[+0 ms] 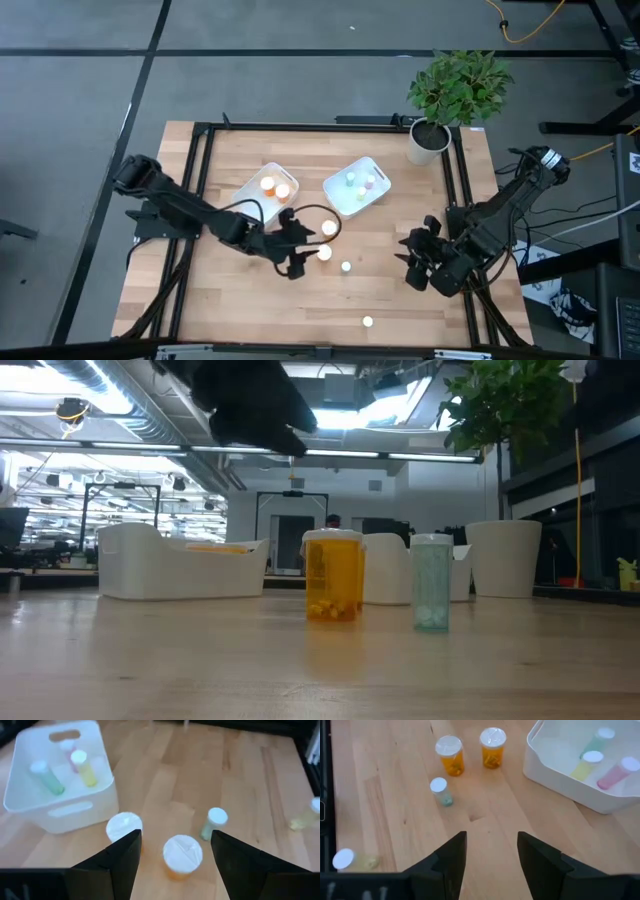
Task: Pick and place medicine bottles into bin by pill shape (circle, oval)
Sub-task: Put the orange capsule bottle into the left white bin
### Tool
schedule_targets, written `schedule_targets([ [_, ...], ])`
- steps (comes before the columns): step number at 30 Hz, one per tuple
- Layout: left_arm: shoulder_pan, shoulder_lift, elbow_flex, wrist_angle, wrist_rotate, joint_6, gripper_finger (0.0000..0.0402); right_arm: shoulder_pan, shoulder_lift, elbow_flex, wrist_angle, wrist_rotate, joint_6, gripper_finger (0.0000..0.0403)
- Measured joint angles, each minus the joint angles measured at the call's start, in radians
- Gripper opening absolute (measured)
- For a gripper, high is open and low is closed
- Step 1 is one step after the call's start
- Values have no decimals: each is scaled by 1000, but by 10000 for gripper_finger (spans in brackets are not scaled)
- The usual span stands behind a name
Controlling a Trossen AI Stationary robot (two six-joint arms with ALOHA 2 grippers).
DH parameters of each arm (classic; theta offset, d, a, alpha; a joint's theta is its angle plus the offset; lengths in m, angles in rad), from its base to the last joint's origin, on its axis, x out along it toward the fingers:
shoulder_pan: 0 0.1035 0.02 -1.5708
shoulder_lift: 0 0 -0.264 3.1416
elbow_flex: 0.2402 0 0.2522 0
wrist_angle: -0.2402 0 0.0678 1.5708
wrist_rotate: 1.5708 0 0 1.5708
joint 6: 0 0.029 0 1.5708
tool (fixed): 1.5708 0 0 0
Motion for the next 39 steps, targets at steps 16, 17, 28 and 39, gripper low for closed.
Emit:
schedule_targets([
  [16,55,121,19,139,176,-35,234,0,1,0,-13,0,22,177],
  [17,62,121,28,123,188,-37,234,0,1,0,-12,0,24,177],
  [28,120,121,111,33,312,10,268,0,1,0,-10,8,26,177],
  [39,128,121,111,34,268,26,302,0,2,-1,-6,9,26,177],
])
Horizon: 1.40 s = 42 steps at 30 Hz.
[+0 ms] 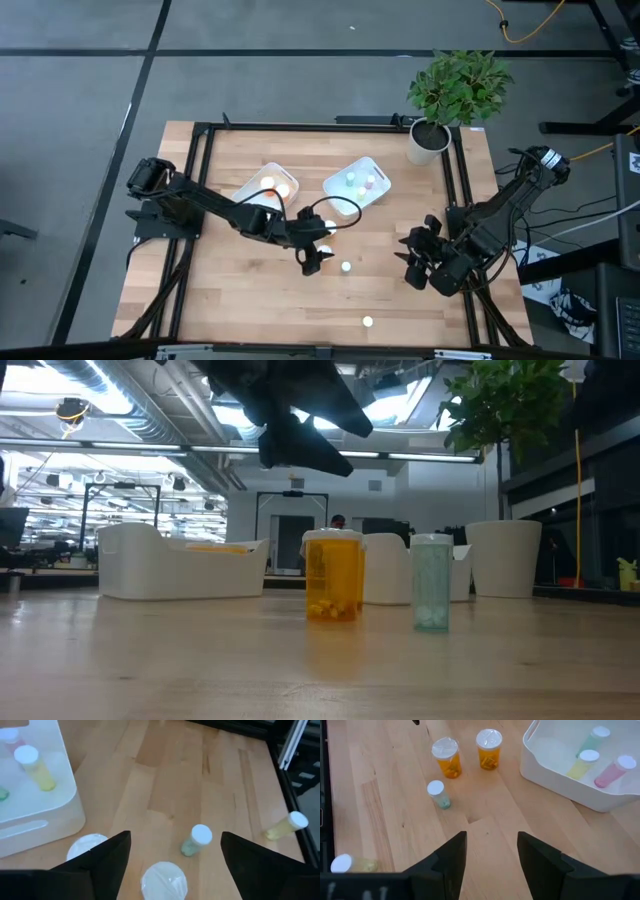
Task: Pick and place medicine bottles into bin by pill shape (circle, oval)
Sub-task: Put the orange capsule bottle into the left white bin
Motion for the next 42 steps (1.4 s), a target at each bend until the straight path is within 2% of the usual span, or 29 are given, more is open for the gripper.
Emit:
schedule_targets([
  [6,-10,3,0,-92,-10,-165,301,0,0,0,0,1,0,177],
  [10,-23,31,0,-137,-31,-200,301,0,0,0,1,1,0,177],
  [16,-51,49,2,-146,-81,-197,300,0,0,-1,6,1,0,177],
  [23,-89,50,2,-170,-164,-35,300,0,0,-1,8,1,-1,177],
  [27,-101,51,2,-169,-157,-54,300,0,6,-1,11,0,-1,177],
  [36,-71,144,48,-170,-149,-80,300,0,25,-1,12,-34,-3,177],
  [42,-56,146,105,-284,-130,-76,300,0,26,-1,13,-36,-3,177],
])
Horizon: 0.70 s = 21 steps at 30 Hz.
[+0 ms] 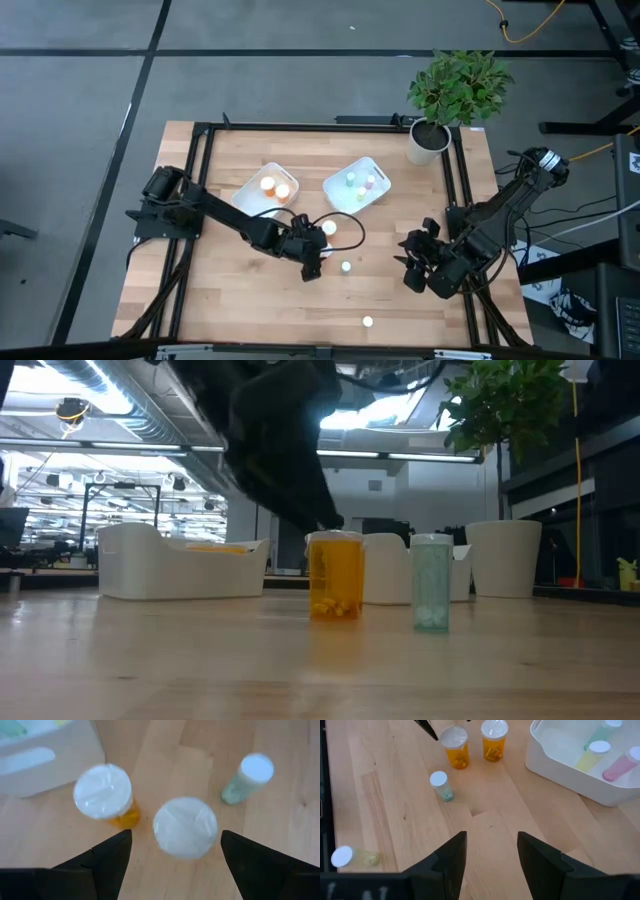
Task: Pick and place medicine bottles into bin by pill shape (circle, oval)
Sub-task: Put the orange capsule bottle into the left white bin
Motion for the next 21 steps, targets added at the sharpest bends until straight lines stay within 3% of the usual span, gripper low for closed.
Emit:
schedule_targets([
  [21,17,69,2,63,43,-24,300,0,0,0,7,0,0,177],
])
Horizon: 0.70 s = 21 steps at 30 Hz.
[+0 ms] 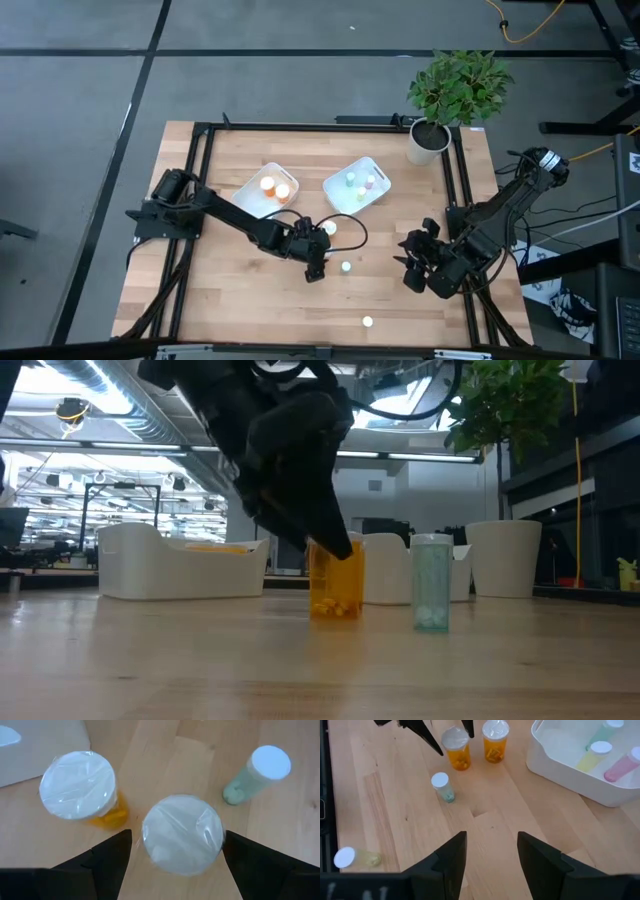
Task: Pick and place medicine bottles into bin by pill shape (circle, oval)
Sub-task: Put the orange capsule bottle into the left white bin
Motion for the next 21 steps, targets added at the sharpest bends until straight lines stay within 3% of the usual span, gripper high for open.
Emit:
schedule_targets([
  [10,3,-1,0,26,-1,-3,290,0,0,0,-1,0,0,177],
  [21,2,-7,0,20,-24,-82,187,0,0,0,-1,0,0,177],
])
